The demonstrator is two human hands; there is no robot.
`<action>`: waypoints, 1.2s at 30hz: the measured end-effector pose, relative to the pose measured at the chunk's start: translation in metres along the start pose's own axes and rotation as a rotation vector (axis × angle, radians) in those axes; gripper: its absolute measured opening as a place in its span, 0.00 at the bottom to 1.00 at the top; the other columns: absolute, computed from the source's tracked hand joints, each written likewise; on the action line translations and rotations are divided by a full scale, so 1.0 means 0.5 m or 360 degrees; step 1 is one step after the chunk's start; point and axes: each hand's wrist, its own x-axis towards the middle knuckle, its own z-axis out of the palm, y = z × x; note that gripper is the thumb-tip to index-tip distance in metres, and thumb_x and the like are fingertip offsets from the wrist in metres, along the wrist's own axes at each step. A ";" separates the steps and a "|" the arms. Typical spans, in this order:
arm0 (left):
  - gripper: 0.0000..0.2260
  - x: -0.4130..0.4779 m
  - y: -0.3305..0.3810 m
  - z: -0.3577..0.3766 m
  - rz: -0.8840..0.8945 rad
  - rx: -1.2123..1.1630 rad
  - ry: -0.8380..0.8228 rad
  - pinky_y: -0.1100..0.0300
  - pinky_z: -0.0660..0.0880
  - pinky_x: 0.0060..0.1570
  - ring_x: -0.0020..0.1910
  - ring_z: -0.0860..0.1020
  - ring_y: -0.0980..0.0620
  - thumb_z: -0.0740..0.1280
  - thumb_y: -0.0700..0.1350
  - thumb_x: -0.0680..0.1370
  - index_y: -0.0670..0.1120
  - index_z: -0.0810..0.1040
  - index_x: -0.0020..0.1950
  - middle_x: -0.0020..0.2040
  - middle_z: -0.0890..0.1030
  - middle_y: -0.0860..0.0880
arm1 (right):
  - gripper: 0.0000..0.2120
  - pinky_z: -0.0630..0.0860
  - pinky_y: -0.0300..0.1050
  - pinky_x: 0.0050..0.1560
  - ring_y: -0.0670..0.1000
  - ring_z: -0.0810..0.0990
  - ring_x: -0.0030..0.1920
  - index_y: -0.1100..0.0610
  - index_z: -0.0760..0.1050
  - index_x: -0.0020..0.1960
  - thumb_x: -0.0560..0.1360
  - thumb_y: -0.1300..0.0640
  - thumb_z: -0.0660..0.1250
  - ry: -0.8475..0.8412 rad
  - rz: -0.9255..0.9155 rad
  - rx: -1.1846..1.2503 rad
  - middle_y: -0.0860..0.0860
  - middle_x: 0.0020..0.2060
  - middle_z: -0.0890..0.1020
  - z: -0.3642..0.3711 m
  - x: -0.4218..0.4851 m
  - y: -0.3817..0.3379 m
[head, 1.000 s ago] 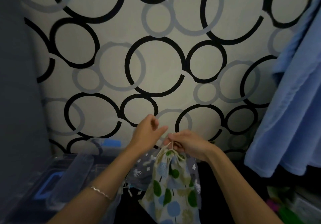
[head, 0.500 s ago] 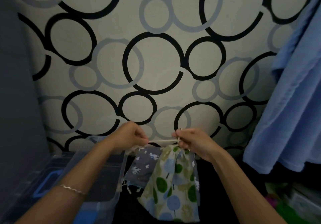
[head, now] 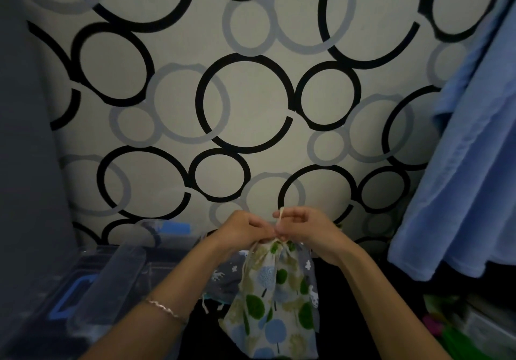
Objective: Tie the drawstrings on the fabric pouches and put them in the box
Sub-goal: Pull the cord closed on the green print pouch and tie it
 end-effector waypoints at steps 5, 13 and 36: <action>0.05 0.006 0.000 0.001 -0.0041 -0.0021 0.0036 0.63 0.73 0.34 0.34 0.75 0.53 0.73 0.44 0.74 0.42 0.85 0.43 0.37 0.82 0.44 | 0.15 0.77 0.44 0.43 0.49 0.77 0.40 0.55 0.74 0.46 0.67 0.70 0.74 0.0183 -0.0206 -0.0528 0.52 0.40 0.78 0.005 0.004 0.013; 0.07 0.012 0.020 -0.019 0.0073 0.0304 -0.0156 0.60 0.76 0.43 0.37 0.78 0.56 0.72 0.47 0.75 0.44 0.85 0.44 0.38 0.83 0.48 | 0.06 0.70 0.29 0.40 0.39 0.74 0.37 0.53 0.86 0.49 0.74 0.60 0.71 0.0157 -0.0661 -0.1350 0.41 0.35 0.75 0.018 0.000 0.004; 0.10 -0.003 0.026 -0.016 0.0223 0.0297 -0.0041 0.66 0.74 0.36 0.32 0.78 0.60 0.65 0.44 0.80 0.47 0.83 0.40 0.32 0.82 0.54 | 0.02 0.73 0.32 0.30 0.41 0.79 0.30 0.58 0.83 0.41 0.71 0.60 0.75 0.0292 -0.0069 -0.0168 0.49 0.31 0.84 0.037 -0.008 0.019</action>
